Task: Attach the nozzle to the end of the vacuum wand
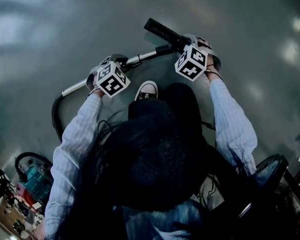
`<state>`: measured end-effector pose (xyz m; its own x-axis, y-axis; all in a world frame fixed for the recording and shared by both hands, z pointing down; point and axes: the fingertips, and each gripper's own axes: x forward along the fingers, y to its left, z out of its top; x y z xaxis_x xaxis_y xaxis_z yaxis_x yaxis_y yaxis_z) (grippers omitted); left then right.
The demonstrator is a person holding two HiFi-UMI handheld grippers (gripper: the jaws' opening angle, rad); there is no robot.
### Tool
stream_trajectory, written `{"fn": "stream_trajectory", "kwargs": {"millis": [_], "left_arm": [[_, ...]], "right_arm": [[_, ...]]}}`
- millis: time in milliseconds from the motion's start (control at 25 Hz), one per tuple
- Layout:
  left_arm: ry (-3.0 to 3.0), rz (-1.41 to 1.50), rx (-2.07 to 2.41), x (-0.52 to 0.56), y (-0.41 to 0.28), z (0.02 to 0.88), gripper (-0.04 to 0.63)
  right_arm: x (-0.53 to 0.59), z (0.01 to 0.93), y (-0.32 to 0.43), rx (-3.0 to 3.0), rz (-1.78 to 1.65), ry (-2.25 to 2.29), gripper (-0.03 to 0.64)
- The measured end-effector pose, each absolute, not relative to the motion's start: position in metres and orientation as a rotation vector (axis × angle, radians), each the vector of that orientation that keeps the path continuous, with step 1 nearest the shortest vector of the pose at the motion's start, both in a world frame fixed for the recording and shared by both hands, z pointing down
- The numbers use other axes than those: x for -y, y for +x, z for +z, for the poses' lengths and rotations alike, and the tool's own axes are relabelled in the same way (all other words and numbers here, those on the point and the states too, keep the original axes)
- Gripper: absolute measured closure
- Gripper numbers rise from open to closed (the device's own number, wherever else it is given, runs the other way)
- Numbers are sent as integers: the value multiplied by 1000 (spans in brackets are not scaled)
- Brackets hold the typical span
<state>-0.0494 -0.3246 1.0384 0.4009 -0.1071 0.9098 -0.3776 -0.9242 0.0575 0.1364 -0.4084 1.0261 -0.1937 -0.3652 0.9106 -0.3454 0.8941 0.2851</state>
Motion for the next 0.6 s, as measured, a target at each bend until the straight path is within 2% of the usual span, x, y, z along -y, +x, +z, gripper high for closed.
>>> {"fn": "stream_trajectory", "kwargs": {"millis": [240,600], "left_arm": [[2375,1568,398,321,-45,1052,422],[2347,1584,382,314,-43,1059,422]], "right_arm": [[412,1025,129,1690,-204,410,359],[393,1048,118,1755,-44,395,359]]}}
